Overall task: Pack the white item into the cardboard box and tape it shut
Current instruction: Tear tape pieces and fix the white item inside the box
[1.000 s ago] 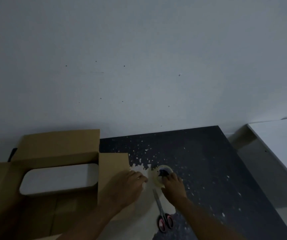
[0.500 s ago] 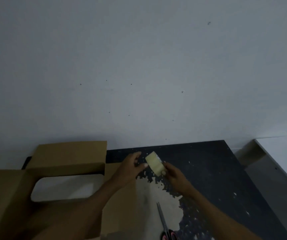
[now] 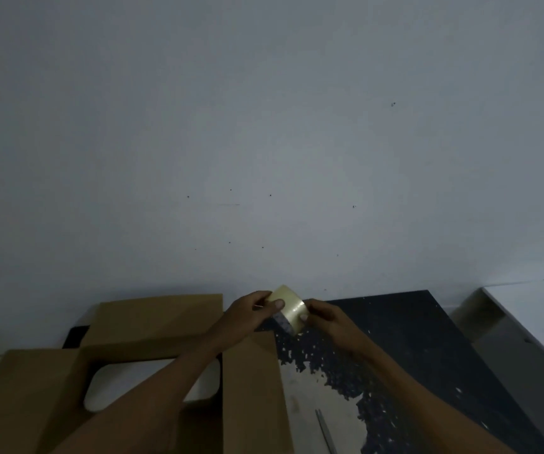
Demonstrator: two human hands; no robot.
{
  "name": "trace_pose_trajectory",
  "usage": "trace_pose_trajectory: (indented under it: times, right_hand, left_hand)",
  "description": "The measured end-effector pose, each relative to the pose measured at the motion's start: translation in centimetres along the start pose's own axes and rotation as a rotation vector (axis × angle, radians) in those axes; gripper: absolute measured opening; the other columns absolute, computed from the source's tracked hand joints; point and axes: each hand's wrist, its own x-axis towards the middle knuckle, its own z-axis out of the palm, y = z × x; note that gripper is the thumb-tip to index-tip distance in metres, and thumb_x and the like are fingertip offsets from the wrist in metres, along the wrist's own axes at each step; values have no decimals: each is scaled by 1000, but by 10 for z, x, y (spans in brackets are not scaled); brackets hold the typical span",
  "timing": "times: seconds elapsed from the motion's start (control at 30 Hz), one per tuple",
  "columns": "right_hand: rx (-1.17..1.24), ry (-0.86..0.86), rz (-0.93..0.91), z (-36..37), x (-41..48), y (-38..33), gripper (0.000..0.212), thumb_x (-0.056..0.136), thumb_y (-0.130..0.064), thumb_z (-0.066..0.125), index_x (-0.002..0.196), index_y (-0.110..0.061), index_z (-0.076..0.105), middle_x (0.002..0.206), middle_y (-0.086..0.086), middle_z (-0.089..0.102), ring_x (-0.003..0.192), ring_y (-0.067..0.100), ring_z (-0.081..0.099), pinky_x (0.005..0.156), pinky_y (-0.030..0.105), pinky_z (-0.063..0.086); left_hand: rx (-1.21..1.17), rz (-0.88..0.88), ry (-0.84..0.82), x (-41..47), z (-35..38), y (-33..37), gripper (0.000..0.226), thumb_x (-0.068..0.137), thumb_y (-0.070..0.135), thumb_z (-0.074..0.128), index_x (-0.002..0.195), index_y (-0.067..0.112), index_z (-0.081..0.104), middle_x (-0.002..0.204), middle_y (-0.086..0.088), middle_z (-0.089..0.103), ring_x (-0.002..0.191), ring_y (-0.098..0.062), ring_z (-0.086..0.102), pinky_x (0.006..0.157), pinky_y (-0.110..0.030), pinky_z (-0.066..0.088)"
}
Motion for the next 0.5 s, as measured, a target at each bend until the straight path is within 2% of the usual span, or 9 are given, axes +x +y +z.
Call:
trace_pose_trajectory:
  times: [0.07, 0.13, 0.2, 0.27, 0.37, 0.5]
  right_hand:
    - [58, 7, 10, 5, 4, -13, 27, 97, -20, 57, 121, -9, 64, 115, 12, 68, 111, 30, 61, 97, 40, 50]
    - [102, 9, 18, 10, 7, -26, 32, 95, -30, 60, 121, -13, 65, 116, 12, 68, 112, 33, 61, 97, 45, 51]
    - [120, 8, 31, 15, 11, -35, 35, 92, -36, 62, 121, -17, 65, 117, 12, 67, 111, 33, 61, 95, 47, 52]
    - [125, 20, 32, 19, 13, -40, 32, 94, -31, 61, 123, -18, 64, 117, 10, 68, 108, 26, 64, 87, 38, 56]
    - [116, 25, 9, 22, 13, -46, 30, 96, -24, 57, 123, -15, 63, 115, 9, 69, 99, 14, 65, 73, 22, 52]
    - [118, 52, 26, 28, 16, -51, 25, 97, -23, 55, 115, -11, 67, 106, 9, 71, 93, 13, 67, 72, 23, 54]
  left_hand:
    - [-222, -94, -20, -3, -4, 1, 62, 84, 68, 56, 116, 17, 67, 112, -3, 72, 101, -18, 69, 95, -42, 55]
    - [-487, -237, -28, -5, -6, 3, 60, 86, 62, 56, 117, 10, 66, 114, -12, 71, 102, -25, 70, 93, -44, 55]
    - [-655, -323, -29, -6, -8, 4, 56, 91, 56, 55, 118, 8, 63, 117, -18, 68, 107, -32, 67, 95, -48, 54]
    - [-758, -358, -20, -9, -10, 5, 52, 95, 50, 52, 118, 5, 59, 118, -22, 65, 109, -36, 65, 94, -48, 54]
    - [-841, -405, -8, -14, -14, 5, 58, 96, 47, 51, 126, -2, 54, 120, -25, 63, 111, -38, 63, 90, -45, 56]
    - [-833, -431, -94, -18, -15, 1, 77, 88, 70, 45, 126, 4, 58, 120, -24, 66, 111, -39, 64, 96, -48, 53]
